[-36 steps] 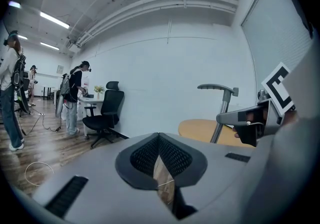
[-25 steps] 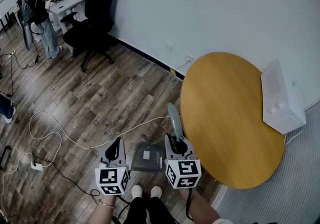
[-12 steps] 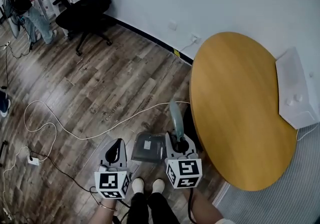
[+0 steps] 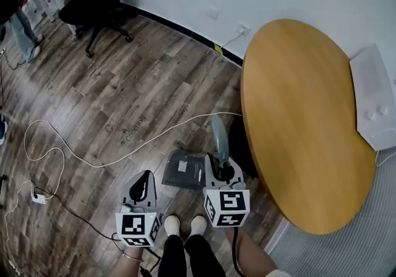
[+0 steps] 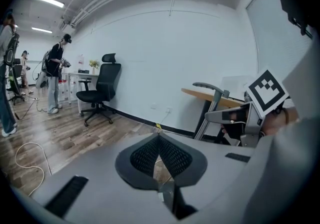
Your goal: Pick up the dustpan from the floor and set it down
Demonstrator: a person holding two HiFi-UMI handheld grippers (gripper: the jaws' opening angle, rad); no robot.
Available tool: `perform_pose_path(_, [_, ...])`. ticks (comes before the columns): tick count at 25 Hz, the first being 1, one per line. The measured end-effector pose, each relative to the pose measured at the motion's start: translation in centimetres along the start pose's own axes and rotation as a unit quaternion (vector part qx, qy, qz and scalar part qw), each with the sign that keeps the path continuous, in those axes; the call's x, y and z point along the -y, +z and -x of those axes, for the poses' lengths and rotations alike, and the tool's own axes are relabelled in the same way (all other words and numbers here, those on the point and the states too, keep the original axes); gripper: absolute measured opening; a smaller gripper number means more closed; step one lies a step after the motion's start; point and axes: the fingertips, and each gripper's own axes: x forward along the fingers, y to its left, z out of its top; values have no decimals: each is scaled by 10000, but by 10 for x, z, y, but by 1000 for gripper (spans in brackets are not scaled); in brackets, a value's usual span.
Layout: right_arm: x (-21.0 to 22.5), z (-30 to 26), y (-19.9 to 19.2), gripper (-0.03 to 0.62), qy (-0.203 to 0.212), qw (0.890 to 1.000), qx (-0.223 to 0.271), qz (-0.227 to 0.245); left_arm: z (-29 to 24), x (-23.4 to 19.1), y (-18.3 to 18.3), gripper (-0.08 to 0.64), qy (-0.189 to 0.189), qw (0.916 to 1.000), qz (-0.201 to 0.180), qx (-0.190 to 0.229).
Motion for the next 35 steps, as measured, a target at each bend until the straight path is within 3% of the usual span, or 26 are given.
perform_pose_path(18, [39,-24,-38,98,-611,9974,-247,-287,-9,-4,-40,15,-45,9995,63,-306])
perform_pose_path(35, [66,-46,-47,98,-782,9958,-360,-319,-17,8,-49,15,-108,9991,37,-399])
